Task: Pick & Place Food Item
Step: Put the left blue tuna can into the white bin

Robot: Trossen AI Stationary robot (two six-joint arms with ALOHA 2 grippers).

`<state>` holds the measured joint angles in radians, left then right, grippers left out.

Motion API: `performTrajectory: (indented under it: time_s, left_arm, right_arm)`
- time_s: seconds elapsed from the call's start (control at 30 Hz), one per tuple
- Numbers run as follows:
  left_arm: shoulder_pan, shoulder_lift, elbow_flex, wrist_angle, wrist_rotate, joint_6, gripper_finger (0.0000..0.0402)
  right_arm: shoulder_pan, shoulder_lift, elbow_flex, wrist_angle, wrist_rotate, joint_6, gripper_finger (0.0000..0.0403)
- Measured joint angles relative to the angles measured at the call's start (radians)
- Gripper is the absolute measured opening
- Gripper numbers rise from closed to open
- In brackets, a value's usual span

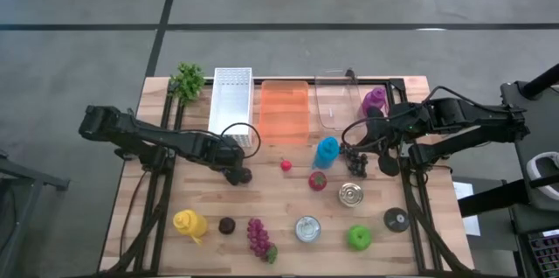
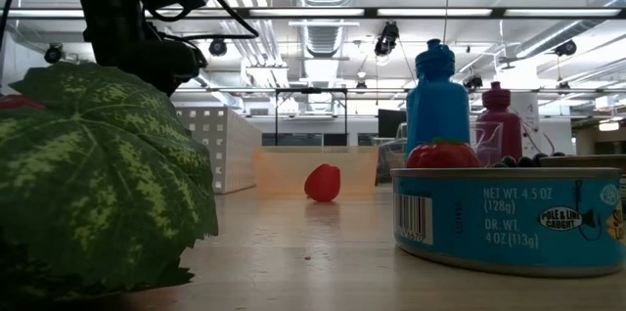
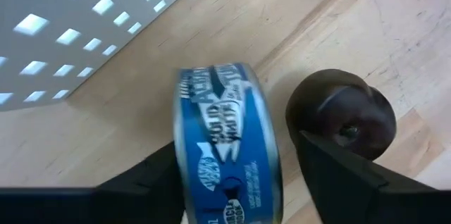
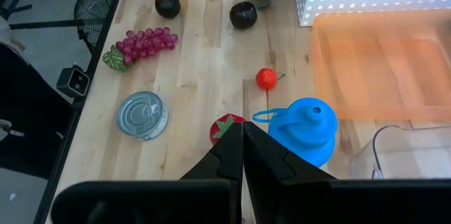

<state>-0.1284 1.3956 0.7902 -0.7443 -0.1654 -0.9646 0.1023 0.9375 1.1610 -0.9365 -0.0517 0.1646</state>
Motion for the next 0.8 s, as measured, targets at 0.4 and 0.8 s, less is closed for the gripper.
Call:
performTrajectory:
  time_s: [0.4,0.8]
  left_arm:
    - [0.0,0.0,0.0,-0.02,0.0,0.0,0.0138]
    - [0.0,-0.045,0.058,-0.055,0.0,-0.003,0.0138]
  right_arm:
    - [0.0,0.0,0.0,0.0,0.0,0.0,0.0008]
    - [0.0,0.0,0.0,0.0,0.0,0.0,0.0008]
